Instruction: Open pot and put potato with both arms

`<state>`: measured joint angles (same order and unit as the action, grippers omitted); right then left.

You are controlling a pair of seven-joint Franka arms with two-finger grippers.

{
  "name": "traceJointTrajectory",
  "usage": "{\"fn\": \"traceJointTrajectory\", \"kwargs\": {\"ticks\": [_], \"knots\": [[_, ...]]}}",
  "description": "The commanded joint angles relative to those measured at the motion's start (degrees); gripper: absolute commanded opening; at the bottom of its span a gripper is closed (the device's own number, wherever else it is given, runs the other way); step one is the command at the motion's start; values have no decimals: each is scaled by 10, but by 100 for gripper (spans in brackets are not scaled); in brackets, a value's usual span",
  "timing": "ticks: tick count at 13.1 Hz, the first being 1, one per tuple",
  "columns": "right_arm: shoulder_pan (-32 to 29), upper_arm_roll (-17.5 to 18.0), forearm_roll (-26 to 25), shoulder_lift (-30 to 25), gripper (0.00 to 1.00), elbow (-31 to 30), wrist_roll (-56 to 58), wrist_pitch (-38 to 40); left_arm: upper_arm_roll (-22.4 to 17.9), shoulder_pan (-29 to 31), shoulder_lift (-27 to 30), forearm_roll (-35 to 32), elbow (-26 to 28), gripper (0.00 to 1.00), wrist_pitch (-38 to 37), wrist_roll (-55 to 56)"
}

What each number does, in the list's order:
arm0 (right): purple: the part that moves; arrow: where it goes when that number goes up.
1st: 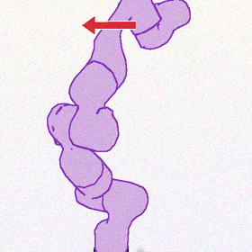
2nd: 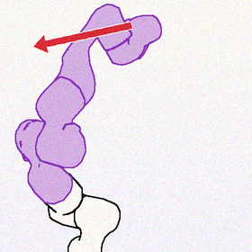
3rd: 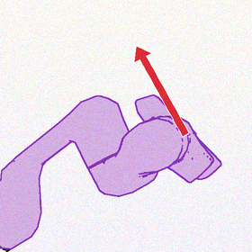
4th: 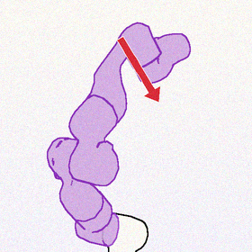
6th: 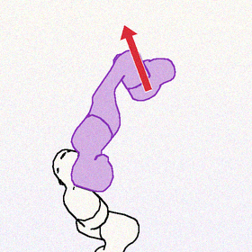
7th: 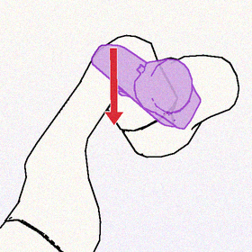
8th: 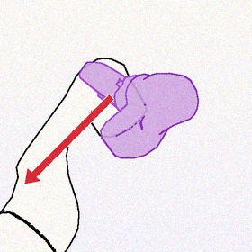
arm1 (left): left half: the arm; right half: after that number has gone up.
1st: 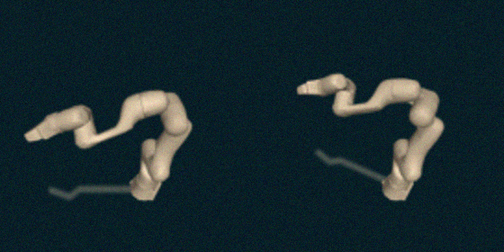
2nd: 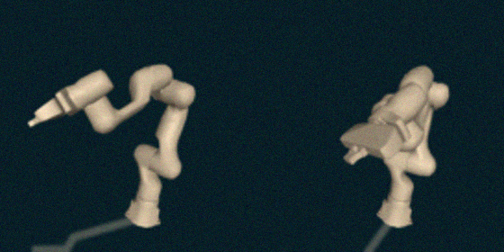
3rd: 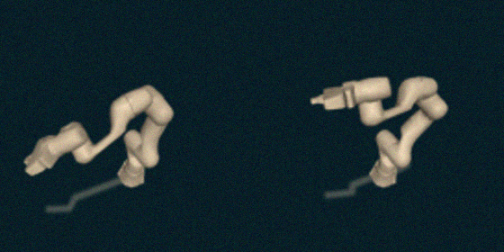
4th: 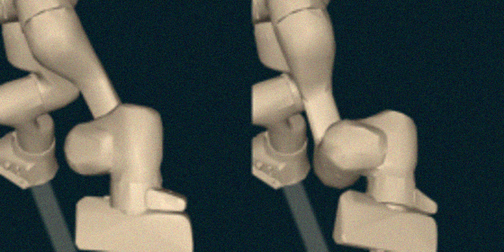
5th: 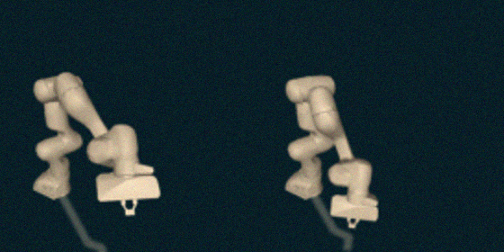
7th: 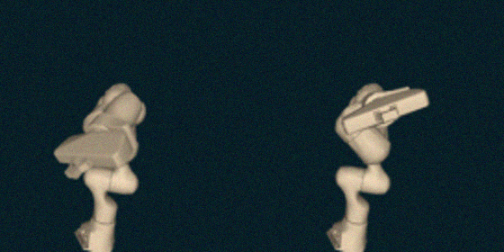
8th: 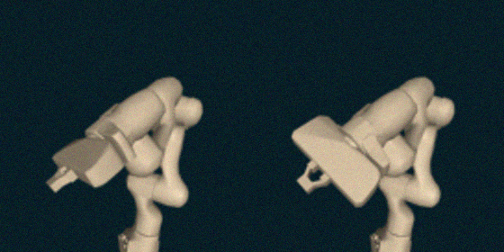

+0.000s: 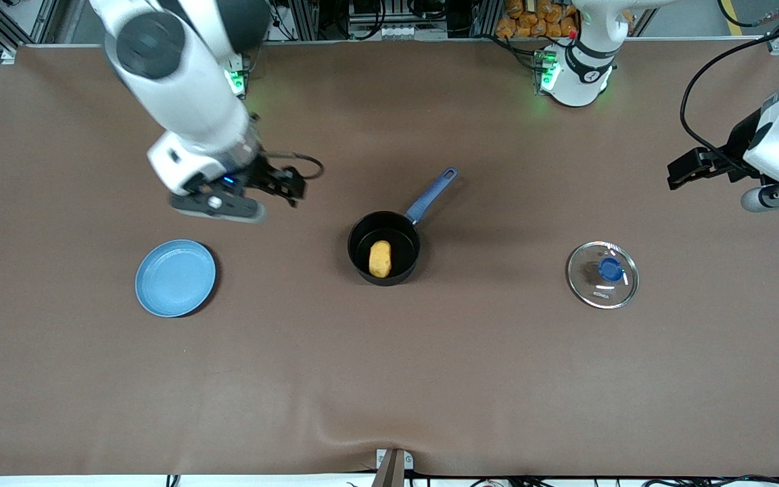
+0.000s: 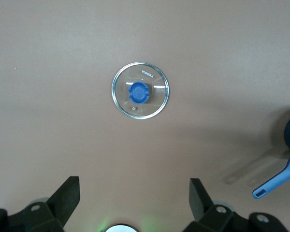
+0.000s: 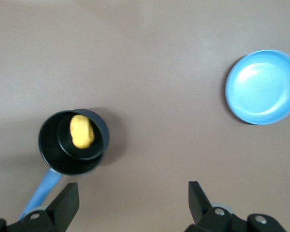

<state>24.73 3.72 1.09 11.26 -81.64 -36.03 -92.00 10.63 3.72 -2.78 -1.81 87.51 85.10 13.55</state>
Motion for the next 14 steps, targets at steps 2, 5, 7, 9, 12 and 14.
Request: {"fn": "traceJointTrajectory", "kwargs": {"ticks": [2,5,7,9,12,14], "knots": [[-96,5,7,-34,100,17,161,101,2,5,17,5,10,100,-6,-13],[-183,5,6,-34,100,29,286,140,2,2,11,1,-1,100,-6,-12],[-221,4,-2,-34,100,29,357,141,1,-1,7,1,-15,100,-6,-10],[-253,6,-1,-34,100,29,367,140,1,1,4,1,-17,100,-6,-11],[-257,3,-3,-34,100,28,366,138,1,4,4,1,-17,100,-6,-12],[-260,4,-3,-34,100,27,364,134,1,3,4,1,-17,100,-6,-11]]}}
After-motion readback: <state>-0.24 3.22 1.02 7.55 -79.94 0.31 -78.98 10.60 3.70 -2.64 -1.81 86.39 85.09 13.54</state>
